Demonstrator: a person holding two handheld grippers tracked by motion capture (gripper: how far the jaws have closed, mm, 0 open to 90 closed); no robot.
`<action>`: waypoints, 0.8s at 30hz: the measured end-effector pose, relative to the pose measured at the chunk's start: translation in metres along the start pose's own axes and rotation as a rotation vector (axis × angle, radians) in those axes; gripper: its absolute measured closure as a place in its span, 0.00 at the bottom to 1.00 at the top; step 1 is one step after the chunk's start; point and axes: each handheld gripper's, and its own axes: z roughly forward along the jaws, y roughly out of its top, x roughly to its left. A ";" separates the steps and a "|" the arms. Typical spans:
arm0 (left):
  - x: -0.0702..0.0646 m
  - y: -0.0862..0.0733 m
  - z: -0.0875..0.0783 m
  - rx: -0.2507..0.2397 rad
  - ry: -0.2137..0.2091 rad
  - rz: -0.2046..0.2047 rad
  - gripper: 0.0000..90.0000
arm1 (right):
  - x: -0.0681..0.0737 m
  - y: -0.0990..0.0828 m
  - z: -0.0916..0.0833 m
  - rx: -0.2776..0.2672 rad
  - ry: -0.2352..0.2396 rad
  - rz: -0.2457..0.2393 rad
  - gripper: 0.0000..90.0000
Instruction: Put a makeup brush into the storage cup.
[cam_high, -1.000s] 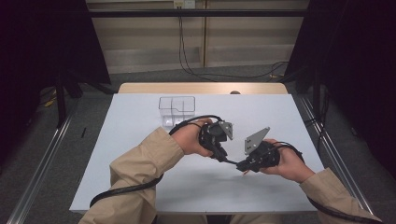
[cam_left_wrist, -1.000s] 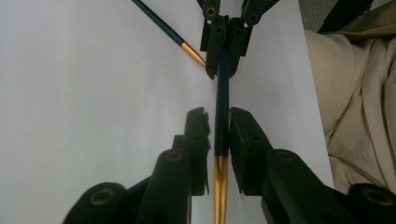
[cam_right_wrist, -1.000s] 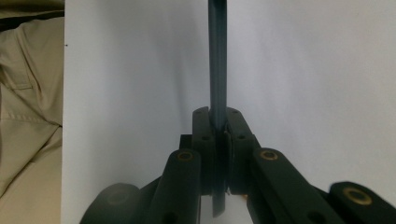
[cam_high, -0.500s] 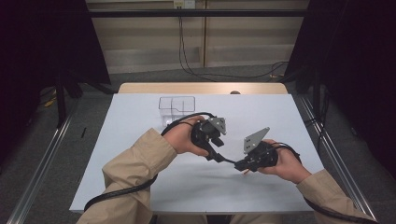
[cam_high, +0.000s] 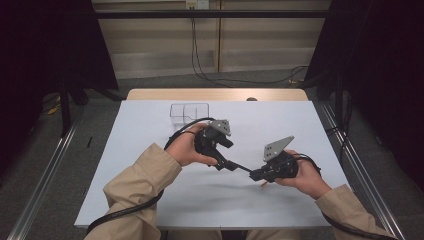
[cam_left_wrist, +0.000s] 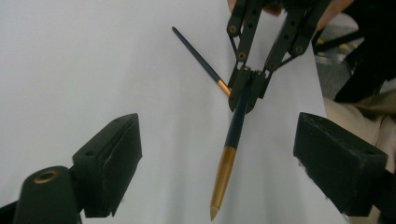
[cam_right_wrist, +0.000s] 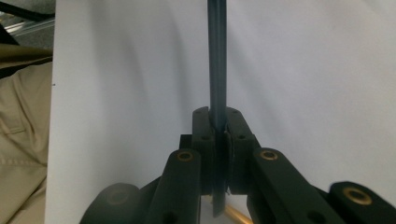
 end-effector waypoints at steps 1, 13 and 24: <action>0.001 -0.001 -0.001 -0.009 0.007 -0.006 0.15 | -0.001 -0.001 0.000 -0.014 -0.003 0.003 0.95; 0.004 -0.007 -0.005 -0.111 0.026 -0.048 0.11 | -0.008 -0.013 -0.003 -0.169 -0.014 0.119 0.95; 0.005 -0.012 -0.004 -0.188 0.044 -0.064 0.10 | -0.009 -0.014 -0.007 -0.308 -0.022 0.188 0.95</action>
